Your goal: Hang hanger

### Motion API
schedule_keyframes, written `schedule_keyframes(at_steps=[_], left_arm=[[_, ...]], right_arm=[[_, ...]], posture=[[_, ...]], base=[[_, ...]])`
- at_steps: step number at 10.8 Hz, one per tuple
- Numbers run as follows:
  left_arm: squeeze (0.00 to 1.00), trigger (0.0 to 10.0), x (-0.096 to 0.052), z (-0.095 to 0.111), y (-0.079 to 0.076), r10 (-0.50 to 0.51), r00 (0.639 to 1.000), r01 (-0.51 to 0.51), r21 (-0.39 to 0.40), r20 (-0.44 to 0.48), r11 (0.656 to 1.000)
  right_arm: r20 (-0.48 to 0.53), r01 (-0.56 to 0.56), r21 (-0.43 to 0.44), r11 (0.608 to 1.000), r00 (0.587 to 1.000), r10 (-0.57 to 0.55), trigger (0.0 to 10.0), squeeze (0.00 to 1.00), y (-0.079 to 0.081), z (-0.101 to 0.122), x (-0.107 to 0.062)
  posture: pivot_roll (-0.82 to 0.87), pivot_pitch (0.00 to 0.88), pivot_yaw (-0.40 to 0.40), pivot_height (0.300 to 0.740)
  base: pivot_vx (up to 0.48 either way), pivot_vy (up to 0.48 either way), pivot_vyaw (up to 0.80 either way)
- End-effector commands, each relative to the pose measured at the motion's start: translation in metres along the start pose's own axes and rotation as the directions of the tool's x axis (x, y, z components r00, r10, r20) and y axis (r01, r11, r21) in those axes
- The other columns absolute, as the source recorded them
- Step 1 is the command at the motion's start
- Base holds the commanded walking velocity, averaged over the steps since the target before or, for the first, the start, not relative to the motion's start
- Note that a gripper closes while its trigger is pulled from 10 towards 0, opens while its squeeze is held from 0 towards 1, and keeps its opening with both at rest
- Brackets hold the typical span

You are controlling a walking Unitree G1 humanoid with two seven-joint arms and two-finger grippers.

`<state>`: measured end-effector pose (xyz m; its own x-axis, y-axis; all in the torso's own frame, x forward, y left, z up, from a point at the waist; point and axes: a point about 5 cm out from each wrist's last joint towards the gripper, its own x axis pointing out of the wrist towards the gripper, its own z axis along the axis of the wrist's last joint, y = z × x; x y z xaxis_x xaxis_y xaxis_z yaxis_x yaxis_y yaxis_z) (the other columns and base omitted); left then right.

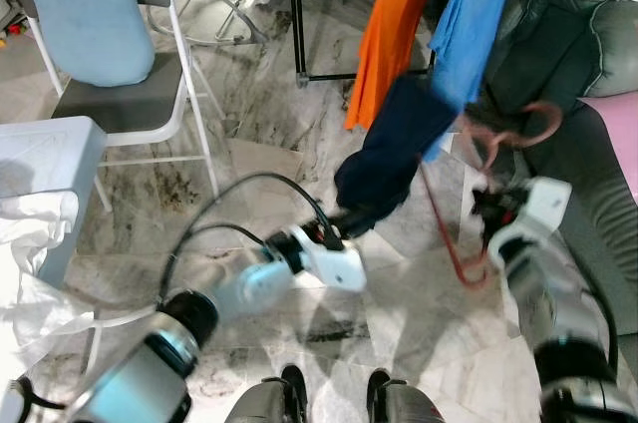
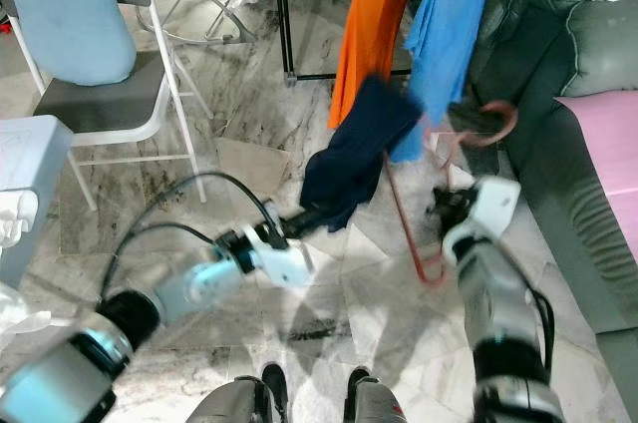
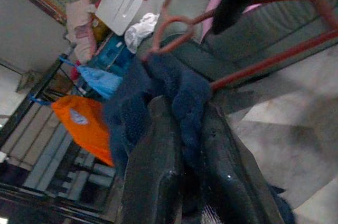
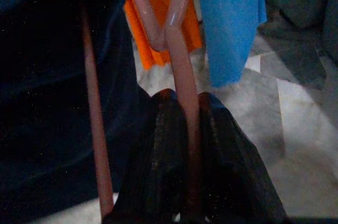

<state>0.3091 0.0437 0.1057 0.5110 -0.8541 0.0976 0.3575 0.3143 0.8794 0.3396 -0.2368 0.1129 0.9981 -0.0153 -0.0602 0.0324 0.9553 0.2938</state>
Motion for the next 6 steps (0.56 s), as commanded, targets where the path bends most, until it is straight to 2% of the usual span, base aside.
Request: schedule_keyframes(at_steps=[1, 2, 3, 5, 6], left_arm=[[0.0, 10.0, -0.011, 0.003, -0.026, -0.116, 0.993, 0.117, -0.034, 0.021, 0.993], [0.0, 10.0, -0.013, 0.004, -0.036, -0.155, 0.988, 0.156, -0.039, 0.008, 0.987], [0.0, 10.0, -0.012, 0.001, -0.046, -0.196, 0.98, 0.194, -0.052, -0.042, 0.98], [0.0, 10.0, -0.011, -0.003, -0.055, -0.252, 0.962, 0.246, -0.072, -0.103, 0.967], [0.0, 10.0, -0.011, -0.002, -0.058, -0.27, 0.958, 0.262, -0.083, -0.101, 0.962]], right_arm=[[0.105, 0.048, 0.124, 0.991, 0.993, -0.061, 10.0, 0.0, -0.001, 0.022, 0.006], [0.123, -0.056, 0.136, 0.989, 0.992, 0.04, 10.0, 0.0, 0.02, 0.026, 0.009], [0.126, -0.273, 0.137, 0.952, 0.958, 0.256, 10.0, 0.0, 0.062, 0.026, 0.006], [0.135, -0.453, 0.126, 0.883, 0.889, 0.437, 10.0, 0.0, 0.1, 0.025, -0.007], [0.14, -0.48, 0.098, 0.872, 0.874, 0.466, 10.0, 0.0, 0.108, 0.024, -0.01]], posture=[[-0.05, 0.234, 0.064, 0.74], [-0.05, 0.234, 0.063, 0.74], [-0.05, 0.235, 0.061, 0.74], [-0.06, 0.237, 0.062, 0.74], [-0.07, 0.238, 0.065, 0.74]], base=[[0.0, 0.0, 0.0], [0.0, 0.0, 0.0], [0.0, 0.0, 0.0], [0.0, 0.0, 0.0], [0.0, 0.0, 0.0]])
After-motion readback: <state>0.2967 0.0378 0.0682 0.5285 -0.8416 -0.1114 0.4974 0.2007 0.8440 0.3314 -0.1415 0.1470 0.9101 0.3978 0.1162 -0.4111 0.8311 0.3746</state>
